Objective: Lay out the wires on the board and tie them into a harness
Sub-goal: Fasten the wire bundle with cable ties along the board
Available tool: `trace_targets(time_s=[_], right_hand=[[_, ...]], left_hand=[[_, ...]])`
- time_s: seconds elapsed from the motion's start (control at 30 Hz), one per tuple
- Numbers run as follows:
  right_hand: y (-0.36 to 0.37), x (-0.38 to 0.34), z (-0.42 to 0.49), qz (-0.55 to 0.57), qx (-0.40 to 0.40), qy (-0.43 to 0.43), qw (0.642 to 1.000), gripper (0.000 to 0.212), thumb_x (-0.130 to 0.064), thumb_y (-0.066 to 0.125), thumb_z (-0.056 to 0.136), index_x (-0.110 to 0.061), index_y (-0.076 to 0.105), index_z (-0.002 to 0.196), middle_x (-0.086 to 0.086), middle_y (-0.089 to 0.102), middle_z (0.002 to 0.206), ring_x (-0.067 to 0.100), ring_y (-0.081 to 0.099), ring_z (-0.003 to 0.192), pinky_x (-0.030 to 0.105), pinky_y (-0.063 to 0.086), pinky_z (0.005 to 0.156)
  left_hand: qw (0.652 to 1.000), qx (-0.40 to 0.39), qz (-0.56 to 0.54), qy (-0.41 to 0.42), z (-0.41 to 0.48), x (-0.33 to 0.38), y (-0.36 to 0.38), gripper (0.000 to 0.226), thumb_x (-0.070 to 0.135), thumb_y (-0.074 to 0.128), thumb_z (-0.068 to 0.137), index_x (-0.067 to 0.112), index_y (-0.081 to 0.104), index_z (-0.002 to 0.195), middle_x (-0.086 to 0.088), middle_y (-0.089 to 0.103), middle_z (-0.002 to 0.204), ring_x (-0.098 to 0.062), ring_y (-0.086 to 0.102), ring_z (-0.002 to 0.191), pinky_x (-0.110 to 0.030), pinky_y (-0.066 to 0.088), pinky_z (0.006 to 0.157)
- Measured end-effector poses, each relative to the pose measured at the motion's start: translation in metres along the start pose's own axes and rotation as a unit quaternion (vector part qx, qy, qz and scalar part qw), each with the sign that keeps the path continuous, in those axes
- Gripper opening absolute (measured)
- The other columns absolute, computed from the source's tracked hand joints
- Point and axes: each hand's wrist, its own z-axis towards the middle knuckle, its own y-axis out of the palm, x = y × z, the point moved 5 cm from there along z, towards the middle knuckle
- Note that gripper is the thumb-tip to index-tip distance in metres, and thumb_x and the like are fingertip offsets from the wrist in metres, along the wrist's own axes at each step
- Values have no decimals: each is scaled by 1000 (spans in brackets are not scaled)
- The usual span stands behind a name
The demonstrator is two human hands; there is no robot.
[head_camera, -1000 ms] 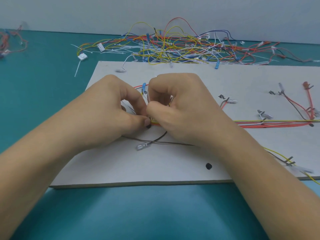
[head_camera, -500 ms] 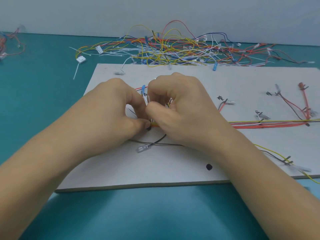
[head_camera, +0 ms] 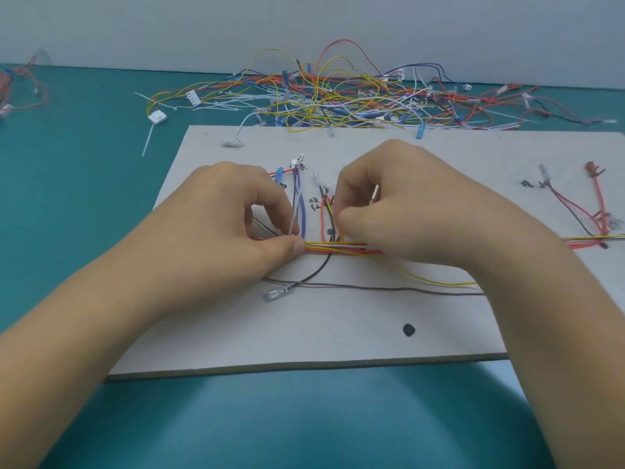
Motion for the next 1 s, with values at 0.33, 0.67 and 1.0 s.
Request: trace_targets(time_s=[0.33, 0.67, 1.0], right_hand=[[-18, 14, -9, 10, -67, -1, 998, 14, -15, 69, 76, -27, 76, 76, -12, 62, 51, 1, 51, 41, 16, 41, 41], [-20, 11, -12, -7, -39, 3, 999, 8, -21, 74, 76, -26, 75, 71, -14, 63, 52, -2, 53, 43, 10, 34, 36], [-16, 8, -15, 3, -66, -24, 998, 11, -20, 74, 77, -30, 75, 74, -15, 65, 56, -1, 55, 46, 11, 38, 38]], left_hand=[[999, 14, -32, 19, -1, 5, 8, 14, 39, 80, 76, 32, 68, 77, 19, 60, 87, -8, 58, 81, -7, 39, 64], [995, -25, -25, 92, -1, 18, 12, 16, 15, 83, 81, 30, 77, 80, 10, 60, 87, -9, 57, 80, -15, 43, 73], [992, -94, -8, 86, 0, 16, 17, 21, 18, 66, 95, 35, 57, 87, 10, 55, 99, -8, 51, 94, -21, 35, 79]])
